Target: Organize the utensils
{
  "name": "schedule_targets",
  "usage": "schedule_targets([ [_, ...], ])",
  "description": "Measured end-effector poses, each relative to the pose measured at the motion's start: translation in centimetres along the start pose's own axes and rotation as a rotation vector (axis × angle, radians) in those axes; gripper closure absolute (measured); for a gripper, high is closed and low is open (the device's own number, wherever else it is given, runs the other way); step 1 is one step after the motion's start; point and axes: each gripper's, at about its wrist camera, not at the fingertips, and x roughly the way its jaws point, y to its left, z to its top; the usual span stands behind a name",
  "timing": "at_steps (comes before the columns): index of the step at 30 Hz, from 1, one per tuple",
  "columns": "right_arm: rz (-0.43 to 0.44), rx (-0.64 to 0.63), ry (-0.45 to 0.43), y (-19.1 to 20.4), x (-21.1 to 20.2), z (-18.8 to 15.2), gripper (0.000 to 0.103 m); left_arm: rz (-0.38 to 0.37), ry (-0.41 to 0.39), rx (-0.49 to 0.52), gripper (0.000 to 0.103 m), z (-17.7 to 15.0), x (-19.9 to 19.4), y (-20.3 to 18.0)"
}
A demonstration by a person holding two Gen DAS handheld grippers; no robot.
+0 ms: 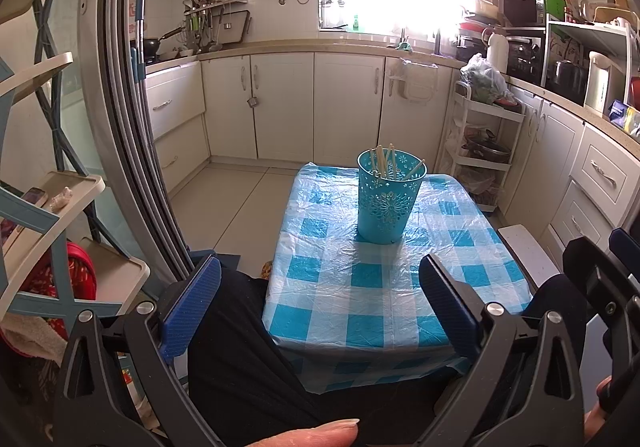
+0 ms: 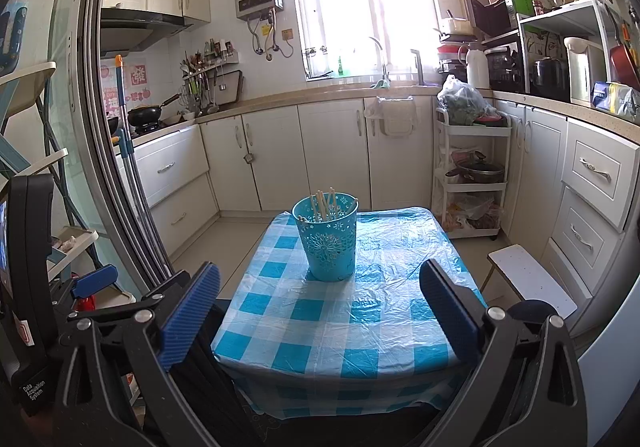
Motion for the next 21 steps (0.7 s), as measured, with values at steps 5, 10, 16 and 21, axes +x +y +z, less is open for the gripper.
schedule_targets([
  [5, 0.002, -0.001, 0.010, 0.1, 0.2, -0.2, 0.007, 0.003, 0.008, -0.003, 0.008, 0.1, 0.2, 0.0],
  [10, 0.008, 0.001, 0.036, -0.2, 1.6, -0.4, 0.007, 0.008, 0.040, -0.003, 0.008, 0.1, 1.6, -0.2],
  [16, -0.018, 0.036, 0.095, -2.0, 5.9, -0.5, 0.007, 0.019, 0.054, 0.011, 0.008, 0.2, 4.8, -0.4],
  [21, -0.056, 0.045, 0.139, -4.2, 11.7, -0.8, 0.007, 0.017, 0.118, 0.067, 0.008, 0.9, 9.0, -1.6],
])
